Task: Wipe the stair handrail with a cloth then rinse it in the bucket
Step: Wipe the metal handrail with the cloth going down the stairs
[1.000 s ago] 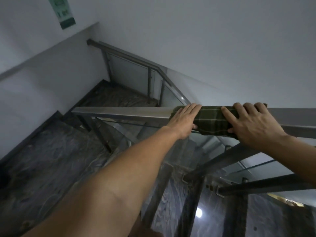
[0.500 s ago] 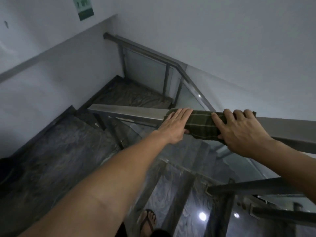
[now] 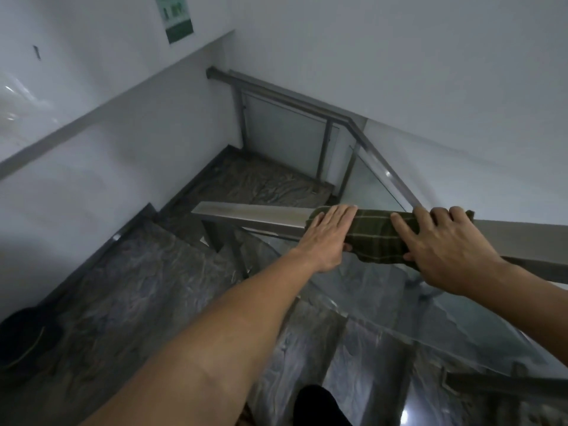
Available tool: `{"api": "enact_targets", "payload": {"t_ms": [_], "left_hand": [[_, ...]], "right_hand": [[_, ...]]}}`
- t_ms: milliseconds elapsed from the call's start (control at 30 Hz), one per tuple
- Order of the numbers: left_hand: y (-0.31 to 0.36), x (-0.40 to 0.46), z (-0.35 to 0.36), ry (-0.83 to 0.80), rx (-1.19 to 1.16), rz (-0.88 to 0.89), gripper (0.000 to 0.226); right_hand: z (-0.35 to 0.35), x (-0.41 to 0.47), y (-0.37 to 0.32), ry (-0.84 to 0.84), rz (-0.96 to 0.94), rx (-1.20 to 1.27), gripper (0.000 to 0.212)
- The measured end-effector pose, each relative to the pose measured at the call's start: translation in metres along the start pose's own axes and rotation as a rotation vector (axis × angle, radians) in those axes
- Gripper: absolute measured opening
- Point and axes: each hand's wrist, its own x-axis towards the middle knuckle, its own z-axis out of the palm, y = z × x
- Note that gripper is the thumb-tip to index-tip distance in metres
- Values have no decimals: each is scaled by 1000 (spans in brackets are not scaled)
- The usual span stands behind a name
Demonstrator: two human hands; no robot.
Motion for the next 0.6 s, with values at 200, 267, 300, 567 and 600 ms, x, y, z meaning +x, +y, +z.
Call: {"api": "enact_targets", "payload": {"t_ms": [200, 267, 300, 567, 600], "left_hand": [[-102, 1, 17, 41, -4, -7, 87], [-128, 1, 19, 37, -7, -20, 87], [-141, 1, 20, 26, -11, -24, 87], [-237, 3, 19, -34, -12, -12, 82], [-251, 3, 19, -32, -13, -2, 82]], "right_hand": [[-2, 74, -68, 2, 15, 3, 69], [-3, 96, -87, 1, 20, 14, 68], [-3, 105, -95, -1, 18, 22, 68], [-9, 176, -159, 6, 16, 53, 68], [-9, 186, -167, 12, 19, 62, 68]]}}
